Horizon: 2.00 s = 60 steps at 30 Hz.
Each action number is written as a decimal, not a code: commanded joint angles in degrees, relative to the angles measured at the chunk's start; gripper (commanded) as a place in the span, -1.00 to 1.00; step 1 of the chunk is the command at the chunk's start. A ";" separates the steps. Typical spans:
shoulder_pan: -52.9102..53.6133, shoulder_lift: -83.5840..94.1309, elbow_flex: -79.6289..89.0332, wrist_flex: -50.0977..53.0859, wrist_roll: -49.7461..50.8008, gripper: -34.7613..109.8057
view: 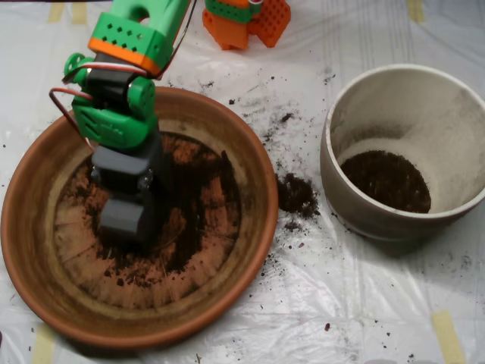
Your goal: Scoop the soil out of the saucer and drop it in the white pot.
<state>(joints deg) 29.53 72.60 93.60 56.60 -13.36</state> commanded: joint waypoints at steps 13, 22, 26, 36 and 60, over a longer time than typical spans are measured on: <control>3.08 12.30 13.36 -6.94 -0.35 -0.50; 0.18 30.41 29.53 -18.19 -3.87 -0.53; -5.45 44.47 34.19 -16.87 -1.14 -0.53; -22.85 61.87 21.01 0.62 3.08 -0.53; -55.11 13.71 -57.48 39.90 1.14 -0.50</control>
<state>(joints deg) -21.01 94.92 58.10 86.75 -11.25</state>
